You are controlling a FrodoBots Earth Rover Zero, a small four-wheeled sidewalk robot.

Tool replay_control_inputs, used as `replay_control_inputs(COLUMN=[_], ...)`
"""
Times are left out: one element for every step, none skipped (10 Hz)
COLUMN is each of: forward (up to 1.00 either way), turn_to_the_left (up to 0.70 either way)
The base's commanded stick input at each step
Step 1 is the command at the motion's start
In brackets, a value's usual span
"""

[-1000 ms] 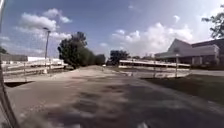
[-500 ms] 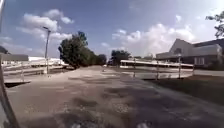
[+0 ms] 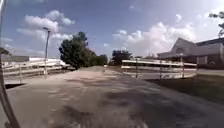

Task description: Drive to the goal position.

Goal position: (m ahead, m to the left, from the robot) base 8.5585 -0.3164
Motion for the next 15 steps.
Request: replay_control_inputs(forward=[0.70, 0.70, 0.70, 0.70, 0.70, 0.70, 0.70, 0.70, 0.70, 0.70, 0.70, 0.70, 0.70, 0.70, 0.70], turn_to_the_left=[0.00, 0.00, 0.00, 0.00, 0.00, 0.00, 0.00, 0.00, 0.07, 0.15, 0.23, 0.31, 0.35, 0.35, 0.35])
